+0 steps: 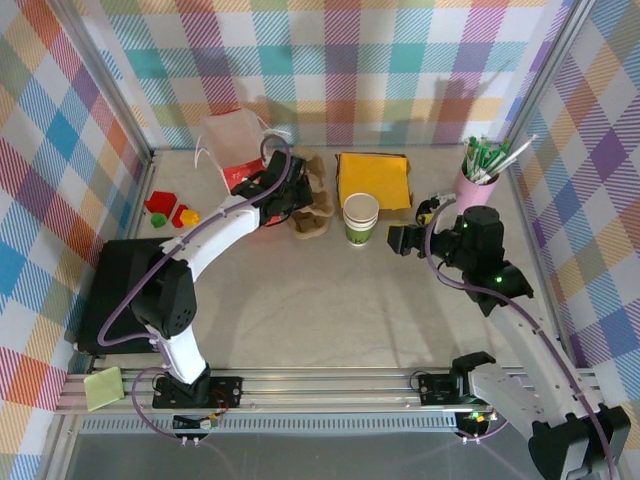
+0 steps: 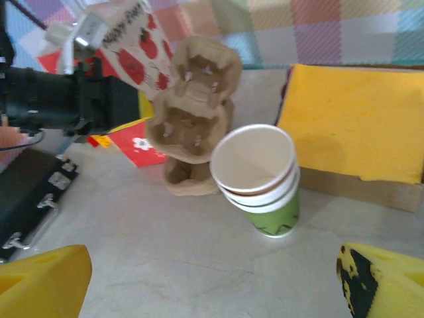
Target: Pack the takeout coffee
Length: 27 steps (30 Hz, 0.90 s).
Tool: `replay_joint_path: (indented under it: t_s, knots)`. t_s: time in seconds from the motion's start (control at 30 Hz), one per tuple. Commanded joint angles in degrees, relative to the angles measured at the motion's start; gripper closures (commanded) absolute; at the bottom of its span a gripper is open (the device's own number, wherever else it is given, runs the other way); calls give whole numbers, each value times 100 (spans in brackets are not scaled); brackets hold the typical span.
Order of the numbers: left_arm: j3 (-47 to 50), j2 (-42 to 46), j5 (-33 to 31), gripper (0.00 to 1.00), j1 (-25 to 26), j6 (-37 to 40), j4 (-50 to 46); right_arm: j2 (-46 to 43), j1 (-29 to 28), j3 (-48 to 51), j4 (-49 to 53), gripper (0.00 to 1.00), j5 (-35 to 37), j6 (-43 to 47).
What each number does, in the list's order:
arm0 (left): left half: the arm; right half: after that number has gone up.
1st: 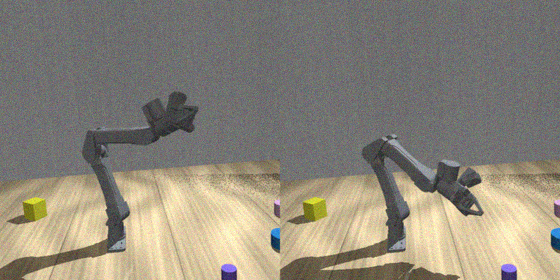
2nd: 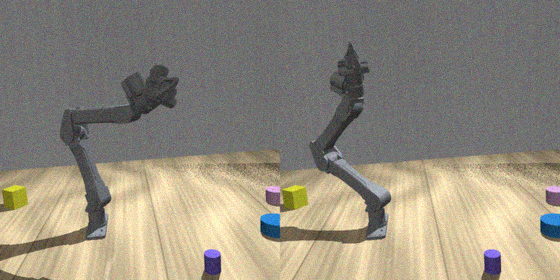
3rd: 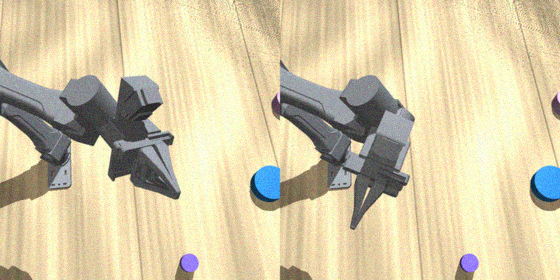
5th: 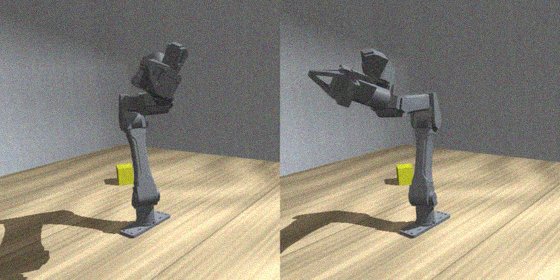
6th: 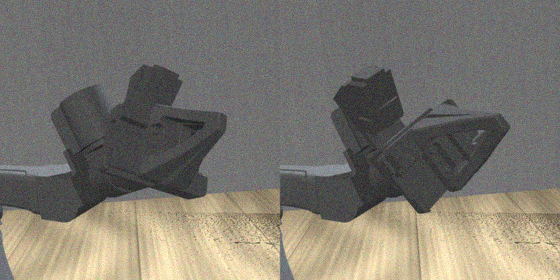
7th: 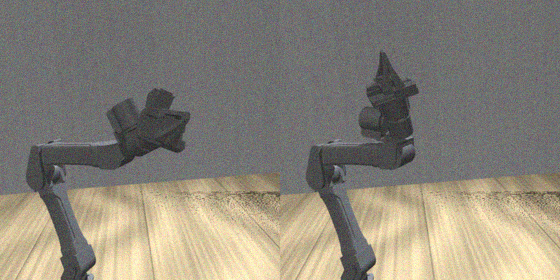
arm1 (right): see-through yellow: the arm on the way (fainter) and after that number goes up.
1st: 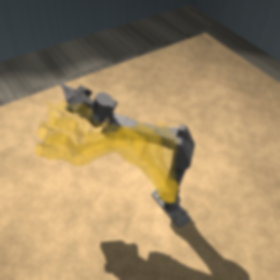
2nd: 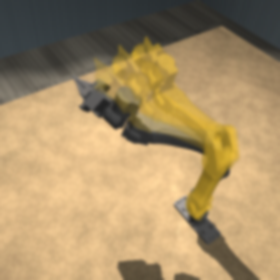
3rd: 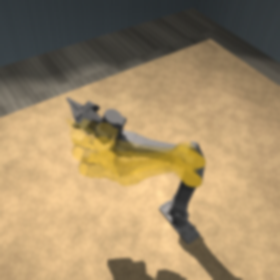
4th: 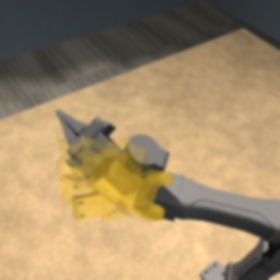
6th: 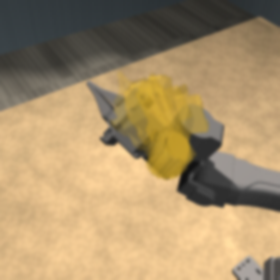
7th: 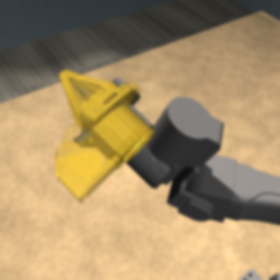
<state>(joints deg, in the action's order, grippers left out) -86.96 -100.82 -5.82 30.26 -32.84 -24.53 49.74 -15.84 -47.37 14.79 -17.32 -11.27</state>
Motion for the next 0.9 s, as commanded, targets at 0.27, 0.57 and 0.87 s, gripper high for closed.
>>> replay_joint_path:
  t_s: [0.27,0.57,0.87]
  knots:
    - [-983,1398,958,100,68,1150,-1792,218,-48,-1725,1399,8,-1774,361]
    - [-1551,2066,2273,100,76,1919,-3497,1455,-1022,-3741,2599,15,-782,1231]
    - [-1289,2535,3466,100,76,2172,-3967,2741,-2273,-4871,3107,19,381,1922]
